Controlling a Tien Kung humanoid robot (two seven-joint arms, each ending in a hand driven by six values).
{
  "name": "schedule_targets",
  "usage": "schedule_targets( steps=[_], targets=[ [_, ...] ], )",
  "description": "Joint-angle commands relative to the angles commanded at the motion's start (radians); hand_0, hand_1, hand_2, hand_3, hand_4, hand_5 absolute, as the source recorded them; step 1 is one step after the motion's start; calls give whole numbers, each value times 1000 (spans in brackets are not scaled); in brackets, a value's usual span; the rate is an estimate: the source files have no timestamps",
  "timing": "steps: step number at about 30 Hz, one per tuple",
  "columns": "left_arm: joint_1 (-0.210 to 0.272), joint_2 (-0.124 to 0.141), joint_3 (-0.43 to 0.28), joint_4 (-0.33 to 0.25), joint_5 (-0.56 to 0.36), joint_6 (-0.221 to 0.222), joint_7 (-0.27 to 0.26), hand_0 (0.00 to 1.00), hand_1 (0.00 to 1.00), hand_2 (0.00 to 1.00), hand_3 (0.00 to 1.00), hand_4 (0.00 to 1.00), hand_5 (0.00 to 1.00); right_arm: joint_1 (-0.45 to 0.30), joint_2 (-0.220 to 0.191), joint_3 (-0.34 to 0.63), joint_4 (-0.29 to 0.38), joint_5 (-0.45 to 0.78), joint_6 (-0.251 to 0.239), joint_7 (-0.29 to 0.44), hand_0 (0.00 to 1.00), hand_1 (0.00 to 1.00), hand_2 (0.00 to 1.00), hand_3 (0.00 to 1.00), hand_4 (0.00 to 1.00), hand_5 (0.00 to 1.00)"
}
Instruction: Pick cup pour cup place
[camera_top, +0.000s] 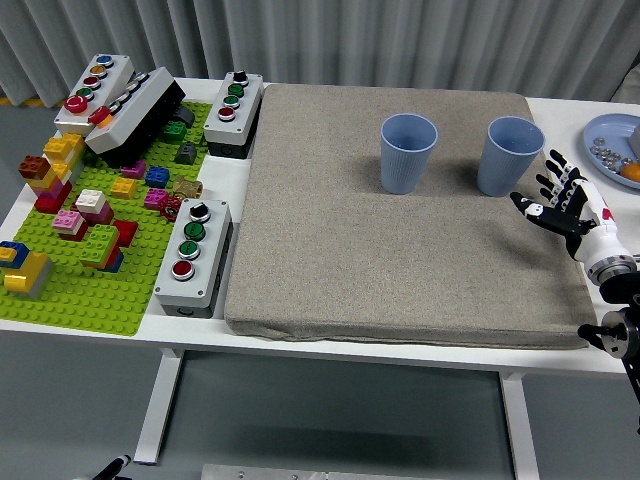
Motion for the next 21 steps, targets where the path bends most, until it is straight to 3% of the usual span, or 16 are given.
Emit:
schedule_targets(
  steps=[21],
  targets=[
    [-6,4,17,0,-8,-2,0,837,832,904,796,614,998,66,17,-4,-94,16,1,15,997,931,998,988,824,184]
  ],
)
